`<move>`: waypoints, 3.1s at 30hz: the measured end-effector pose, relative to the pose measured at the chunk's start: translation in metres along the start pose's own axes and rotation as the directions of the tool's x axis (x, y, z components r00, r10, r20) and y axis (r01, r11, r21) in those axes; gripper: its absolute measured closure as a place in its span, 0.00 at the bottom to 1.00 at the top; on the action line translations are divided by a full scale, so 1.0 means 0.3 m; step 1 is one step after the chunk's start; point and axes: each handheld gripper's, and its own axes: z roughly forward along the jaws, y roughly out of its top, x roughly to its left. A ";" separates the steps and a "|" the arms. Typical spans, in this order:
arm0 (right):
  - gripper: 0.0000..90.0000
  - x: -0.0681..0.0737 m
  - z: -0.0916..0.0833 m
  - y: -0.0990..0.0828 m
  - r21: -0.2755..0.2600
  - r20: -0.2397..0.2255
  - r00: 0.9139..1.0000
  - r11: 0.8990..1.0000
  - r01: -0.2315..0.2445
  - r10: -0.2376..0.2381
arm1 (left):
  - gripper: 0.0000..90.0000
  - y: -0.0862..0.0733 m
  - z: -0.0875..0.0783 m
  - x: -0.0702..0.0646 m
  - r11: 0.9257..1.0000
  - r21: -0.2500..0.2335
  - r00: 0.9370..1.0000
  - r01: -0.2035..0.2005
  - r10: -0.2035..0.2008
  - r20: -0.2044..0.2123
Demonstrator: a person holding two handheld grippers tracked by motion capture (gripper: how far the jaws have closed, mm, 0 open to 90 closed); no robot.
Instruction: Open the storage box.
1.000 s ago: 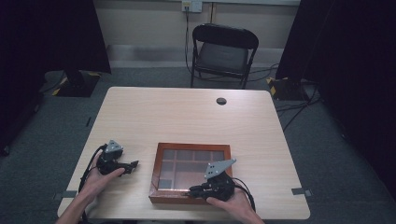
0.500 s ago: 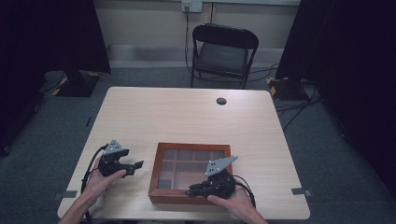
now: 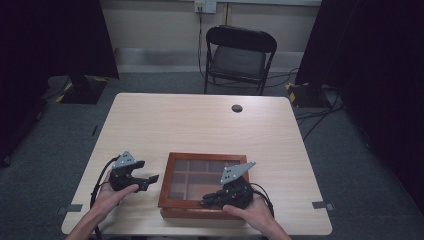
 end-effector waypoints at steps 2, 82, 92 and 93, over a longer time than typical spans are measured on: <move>0.92 -0.002 -0.002 0.005 0.003 -0.004 1.000 1.000 -0.001 0.001 | 0.18 0.002 -0.001 -0.007 1.000 0.001 1.000 -0.013 0.013 0.008; 0.25 -0.055 -0.249 -0.049 -0.215 0.182 0.978 0.975 -0.065 0.105 | 0.23 0.103 -0.016 -0.090 0.984 -0.176 0.990 -0.027 0.051 0.133; 0.24 -0.065 -0.259 -0.030 -0.235 0.204 0.975 0.971 -0.040 0.089 | 0.23 0.147 -0.003 -0.092 0.982 -0.185 0.988 -0.043 0.070 0.140; 0.24 -0.067 -0.262 -0.028 -0.235 0.200 0.976 0.971 -0.040 0.089 | 0.24 0.150 -0.001 -0.093 0.982 -0.187 0.988 -0.031 0.059 0.145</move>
